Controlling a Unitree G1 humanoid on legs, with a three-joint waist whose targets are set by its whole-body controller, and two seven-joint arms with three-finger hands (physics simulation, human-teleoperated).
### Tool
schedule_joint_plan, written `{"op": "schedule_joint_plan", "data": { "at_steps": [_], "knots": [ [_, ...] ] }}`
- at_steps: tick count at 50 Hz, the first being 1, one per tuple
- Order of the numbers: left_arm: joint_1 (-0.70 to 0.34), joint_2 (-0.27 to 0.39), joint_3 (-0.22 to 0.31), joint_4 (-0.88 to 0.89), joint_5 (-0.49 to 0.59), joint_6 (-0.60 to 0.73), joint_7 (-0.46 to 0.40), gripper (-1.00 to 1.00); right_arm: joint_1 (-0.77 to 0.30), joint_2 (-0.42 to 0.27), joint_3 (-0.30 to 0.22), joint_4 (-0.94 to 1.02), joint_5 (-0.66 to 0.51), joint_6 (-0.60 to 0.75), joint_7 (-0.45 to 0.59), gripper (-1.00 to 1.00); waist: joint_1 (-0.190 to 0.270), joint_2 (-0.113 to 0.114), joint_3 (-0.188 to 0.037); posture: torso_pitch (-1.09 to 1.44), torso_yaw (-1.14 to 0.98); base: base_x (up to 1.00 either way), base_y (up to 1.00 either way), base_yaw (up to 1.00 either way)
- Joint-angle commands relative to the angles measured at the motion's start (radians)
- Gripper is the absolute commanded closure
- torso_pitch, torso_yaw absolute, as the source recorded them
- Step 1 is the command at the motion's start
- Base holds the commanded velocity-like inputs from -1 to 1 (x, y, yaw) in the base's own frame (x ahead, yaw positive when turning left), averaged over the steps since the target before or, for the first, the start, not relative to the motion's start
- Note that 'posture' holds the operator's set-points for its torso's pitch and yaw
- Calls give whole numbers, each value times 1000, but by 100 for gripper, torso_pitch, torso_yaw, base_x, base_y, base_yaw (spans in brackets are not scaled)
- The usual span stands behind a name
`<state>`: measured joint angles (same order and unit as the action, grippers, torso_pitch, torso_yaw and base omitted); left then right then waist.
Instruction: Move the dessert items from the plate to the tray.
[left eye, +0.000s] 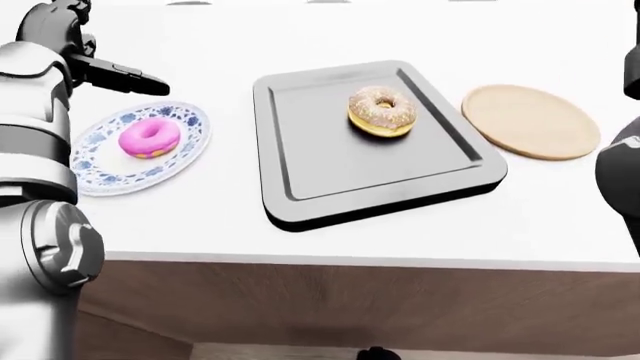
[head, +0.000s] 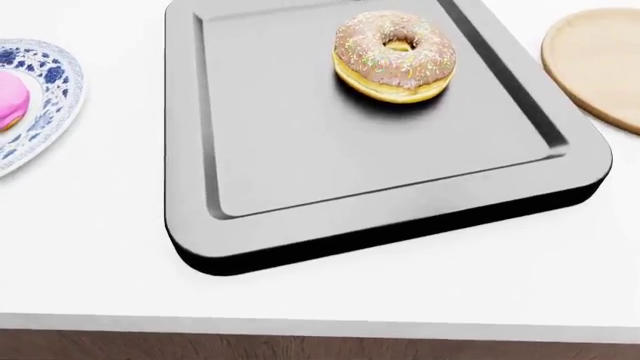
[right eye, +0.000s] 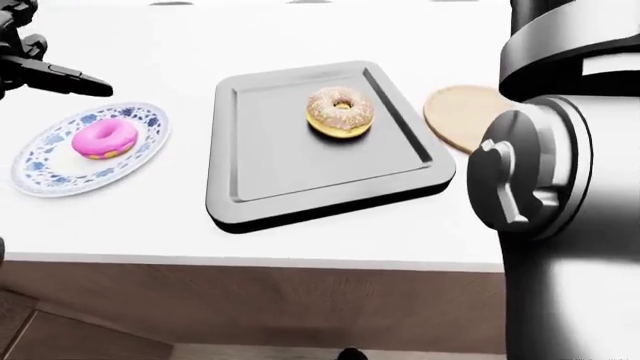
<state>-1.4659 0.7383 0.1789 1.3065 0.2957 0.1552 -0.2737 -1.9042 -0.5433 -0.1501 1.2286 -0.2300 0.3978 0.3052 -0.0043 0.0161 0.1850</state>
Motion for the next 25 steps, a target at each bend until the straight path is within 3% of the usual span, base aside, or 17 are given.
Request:
{"op": "schedule_joint_plan", "data": {
  "at_steps": [1,25],
  "knots": [
    [-33,9,3,-44,-2,-16,-14,-100,-38,-6,-3,-40,8,-28,-7,-100,-1,4,-41,19,0,0,0,0],
    [68,16,16,-26,5,45,-89,-100,-6,-8,-3,-52,39,-24,-19,-100,-3,7,-48,19,0,0,0,0]
  ]
}}
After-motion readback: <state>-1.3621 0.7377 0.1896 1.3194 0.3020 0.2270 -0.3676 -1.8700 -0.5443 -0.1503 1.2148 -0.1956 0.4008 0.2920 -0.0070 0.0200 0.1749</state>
